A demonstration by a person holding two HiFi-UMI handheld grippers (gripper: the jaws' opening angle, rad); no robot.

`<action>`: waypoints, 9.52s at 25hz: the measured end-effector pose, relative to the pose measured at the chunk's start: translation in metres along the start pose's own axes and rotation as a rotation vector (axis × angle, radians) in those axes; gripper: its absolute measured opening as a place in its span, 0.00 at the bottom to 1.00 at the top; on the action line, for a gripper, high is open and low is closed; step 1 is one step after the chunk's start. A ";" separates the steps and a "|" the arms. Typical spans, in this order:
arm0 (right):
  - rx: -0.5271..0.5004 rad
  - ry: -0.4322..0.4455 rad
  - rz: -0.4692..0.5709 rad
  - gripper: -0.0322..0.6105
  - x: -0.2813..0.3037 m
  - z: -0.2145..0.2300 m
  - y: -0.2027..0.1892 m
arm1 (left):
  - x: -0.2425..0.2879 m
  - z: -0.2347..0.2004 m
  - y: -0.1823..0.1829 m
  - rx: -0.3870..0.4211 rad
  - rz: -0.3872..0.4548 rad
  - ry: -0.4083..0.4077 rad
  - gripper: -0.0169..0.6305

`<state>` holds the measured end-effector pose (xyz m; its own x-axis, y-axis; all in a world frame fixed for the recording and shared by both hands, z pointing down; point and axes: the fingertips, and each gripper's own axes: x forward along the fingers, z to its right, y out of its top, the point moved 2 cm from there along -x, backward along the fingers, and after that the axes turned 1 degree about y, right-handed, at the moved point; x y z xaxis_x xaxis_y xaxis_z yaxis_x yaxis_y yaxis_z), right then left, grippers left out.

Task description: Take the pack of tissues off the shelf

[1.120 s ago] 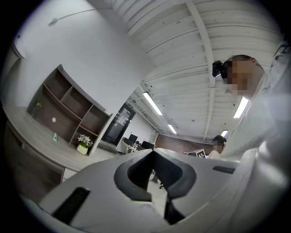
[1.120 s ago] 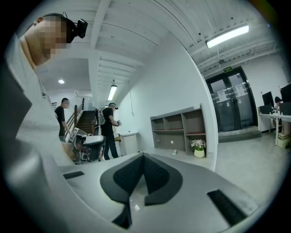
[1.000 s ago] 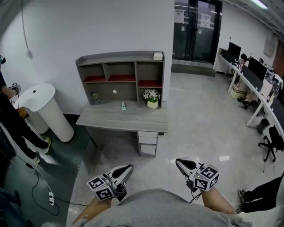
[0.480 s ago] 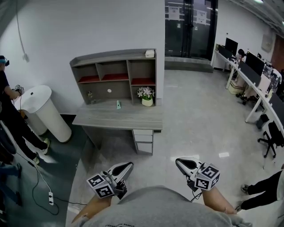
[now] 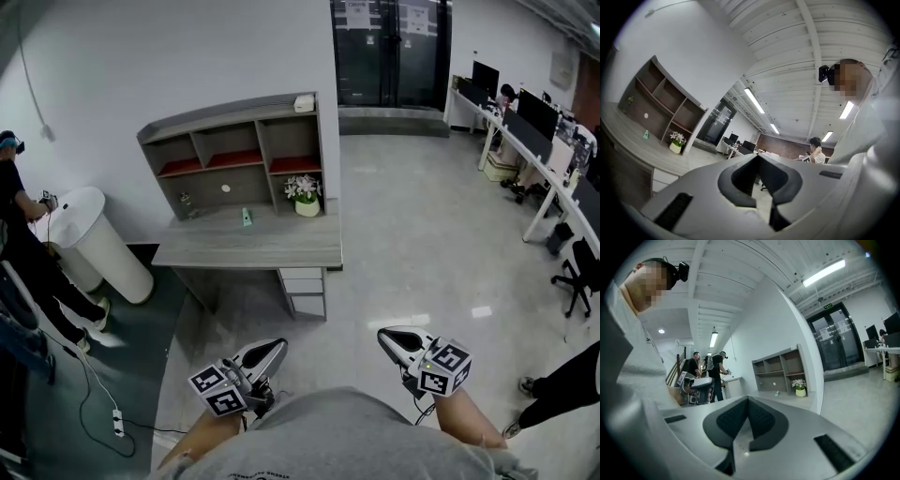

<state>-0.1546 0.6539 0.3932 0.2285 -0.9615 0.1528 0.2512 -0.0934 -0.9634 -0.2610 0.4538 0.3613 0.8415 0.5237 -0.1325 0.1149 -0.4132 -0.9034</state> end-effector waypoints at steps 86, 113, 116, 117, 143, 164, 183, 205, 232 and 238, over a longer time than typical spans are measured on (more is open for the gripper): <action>-0.734 0.025 0.001 0.27 0.486 0.438 0.412 | 0.371 -0.499 0.277 0.270 0.017 -0.070 0.04; -1.163 0.051 -0.736 0.22 0.573 0.471 0.363 | 0.366 -0.519 0.283 0.269 0.028 -0.082 0.04; -1.164 0.056 -0.707 0.20 0.573 0.470 0.365 | 0.368 -0.516 0.282 0.274 0.029 -0.084 0.04; -1.160 0.057 -0.689 0.19 0.572 0.468 0.366 | 0.367 -0.516 0.283 0.276 0.031 -0.082 0.04; -0.989 0.726 -0.463 0.18 0.532 0.328 0.233 | 0.249 -0.521 0.169 0.137 0.082 0.481 0.04; -0.910 0.907 -0.621 0.18 0.771 0.171 0.021 | -0.049 -0.620 0.110 -0.007 0.217 0.962 0.04; -1.059 0.892 -0.650 0.18 1.088 -0.048 -0.086 | -0.325 -0.768 0.145 -0.023 0.187 1.143 0.04; -1.095 0.756 -0.770 0.18 1.202 -0.071 -0.139 | -0.396 -0.829 0.164 -0.005 0.242 1.145 0.04; -0.711 0.684 -0.718 0.42 1.170 -0.083 -0.111 | -0.375 -0.793 0.166 -0.003 0.230 1.105 0.04; -0.630 0.700 -0.604 0.42 1.132 -0.081 -0.028 | -0.349 -0.771 0.209 0.065 0.225 1.051 0.04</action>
<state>0.0205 -0.4533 0.5753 -0.3992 -0.6289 0.6671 -0.4247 -0.5180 -0.7425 -0.1239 -0.3899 0.5332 0.8753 -0.4750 0.0903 -0.1018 -0.3637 -0.9259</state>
